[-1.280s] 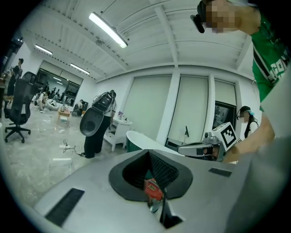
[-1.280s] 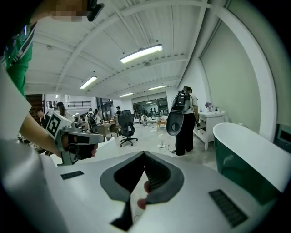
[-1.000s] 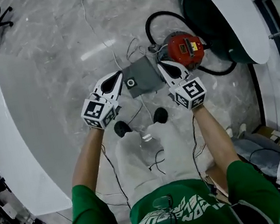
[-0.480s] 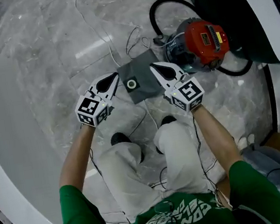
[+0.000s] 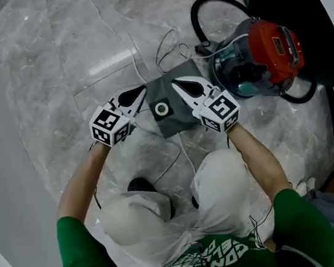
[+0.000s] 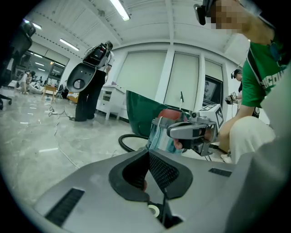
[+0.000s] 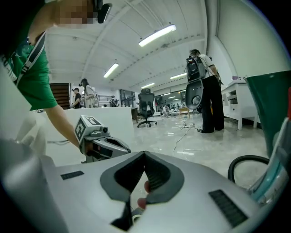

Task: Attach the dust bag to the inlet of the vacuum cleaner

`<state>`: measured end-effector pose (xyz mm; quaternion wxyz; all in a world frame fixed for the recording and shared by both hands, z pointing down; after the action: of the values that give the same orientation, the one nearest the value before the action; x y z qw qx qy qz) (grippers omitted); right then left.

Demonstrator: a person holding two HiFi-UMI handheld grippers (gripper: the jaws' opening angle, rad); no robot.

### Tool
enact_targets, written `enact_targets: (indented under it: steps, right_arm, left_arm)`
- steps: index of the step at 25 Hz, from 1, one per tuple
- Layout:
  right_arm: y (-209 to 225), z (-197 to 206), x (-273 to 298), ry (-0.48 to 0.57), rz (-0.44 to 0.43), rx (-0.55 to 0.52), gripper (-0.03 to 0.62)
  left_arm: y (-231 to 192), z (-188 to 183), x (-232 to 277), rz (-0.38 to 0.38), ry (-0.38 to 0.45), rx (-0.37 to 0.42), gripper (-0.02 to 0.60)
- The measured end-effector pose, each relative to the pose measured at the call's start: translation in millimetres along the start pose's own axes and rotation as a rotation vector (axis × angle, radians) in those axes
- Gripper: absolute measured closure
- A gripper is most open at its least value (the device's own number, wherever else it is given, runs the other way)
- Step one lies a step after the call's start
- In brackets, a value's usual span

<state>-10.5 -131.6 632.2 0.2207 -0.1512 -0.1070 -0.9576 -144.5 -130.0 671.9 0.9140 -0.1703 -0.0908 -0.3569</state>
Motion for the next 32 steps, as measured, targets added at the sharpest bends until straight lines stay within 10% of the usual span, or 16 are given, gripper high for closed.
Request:
enact_targets:
  steps: [23, 32]
  right_arm:
    - [-52, 204, 59, -0.143, 0.076, 0.079, 0.586]
    - [-73, 252, 80, -0.319, 0.063, -0.055, 0.510]
  left_arm:
    - [11, 170, 10, 0.049, -0.048, 0.034, 0.580]
    - [13, 187, 6, 0.041, -0.064, 0.019, 0.580]
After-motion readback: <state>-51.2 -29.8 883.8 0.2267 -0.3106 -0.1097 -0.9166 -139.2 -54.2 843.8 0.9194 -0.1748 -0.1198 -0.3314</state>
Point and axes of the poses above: the fingertips, and each gripper's own axes: x forward along the fingers, y to its right, z out of its underside, the point moved 4 cm from there along -x, backward along the fingers, and after that the axes turned 7 degrees about -z, right-handed, at the moved point
